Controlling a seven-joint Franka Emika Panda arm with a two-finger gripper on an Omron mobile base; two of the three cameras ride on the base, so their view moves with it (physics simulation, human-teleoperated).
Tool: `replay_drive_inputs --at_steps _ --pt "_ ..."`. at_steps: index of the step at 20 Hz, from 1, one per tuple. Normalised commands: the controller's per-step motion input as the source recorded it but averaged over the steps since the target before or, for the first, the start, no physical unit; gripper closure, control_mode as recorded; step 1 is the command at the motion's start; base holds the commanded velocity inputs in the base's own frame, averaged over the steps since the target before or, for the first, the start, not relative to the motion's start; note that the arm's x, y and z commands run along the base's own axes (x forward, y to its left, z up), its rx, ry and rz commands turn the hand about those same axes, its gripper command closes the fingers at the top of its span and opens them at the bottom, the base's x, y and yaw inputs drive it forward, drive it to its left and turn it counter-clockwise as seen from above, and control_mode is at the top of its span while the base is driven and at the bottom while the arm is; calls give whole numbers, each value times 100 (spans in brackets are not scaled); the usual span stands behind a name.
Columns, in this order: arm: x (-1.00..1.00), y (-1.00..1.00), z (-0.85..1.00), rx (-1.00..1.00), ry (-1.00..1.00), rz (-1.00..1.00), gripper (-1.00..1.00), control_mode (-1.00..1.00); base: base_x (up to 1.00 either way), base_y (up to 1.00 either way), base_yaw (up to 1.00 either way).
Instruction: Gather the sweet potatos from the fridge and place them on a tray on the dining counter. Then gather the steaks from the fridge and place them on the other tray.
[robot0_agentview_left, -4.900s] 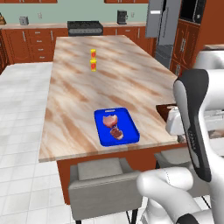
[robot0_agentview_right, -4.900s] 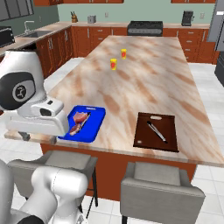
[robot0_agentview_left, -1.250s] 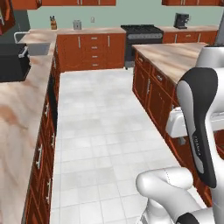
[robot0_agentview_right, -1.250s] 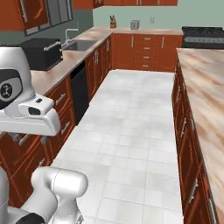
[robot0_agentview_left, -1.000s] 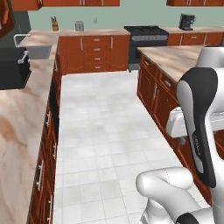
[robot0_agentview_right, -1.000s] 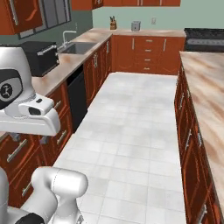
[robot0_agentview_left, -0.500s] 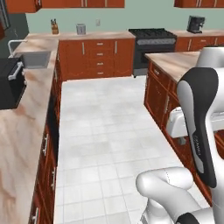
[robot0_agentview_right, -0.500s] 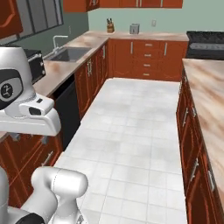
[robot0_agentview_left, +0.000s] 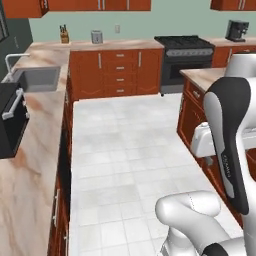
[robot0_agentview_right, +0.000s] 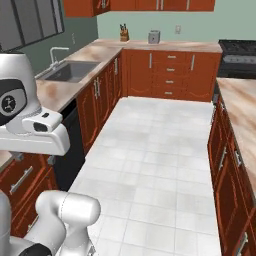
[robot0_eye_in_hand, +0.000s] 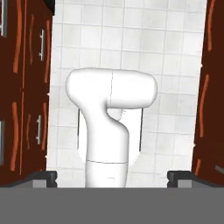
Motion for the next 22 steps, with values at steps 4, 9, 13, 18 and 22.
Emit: replay_drive_inputs --at_steps 4,9,13,18,22 --pt "0 0 0 0 0 0 -100 100 100 18 0" --pt "0 0 0 0 0 0 -100 100 100 0 0" --pt "0 0 0 0 0 0 -100 100 100 3 0" --pt "0 0 0 0 0 0 -100 100 100 23 0" --pt "0 0 0 0 0 0 -100 100 100 31 0"
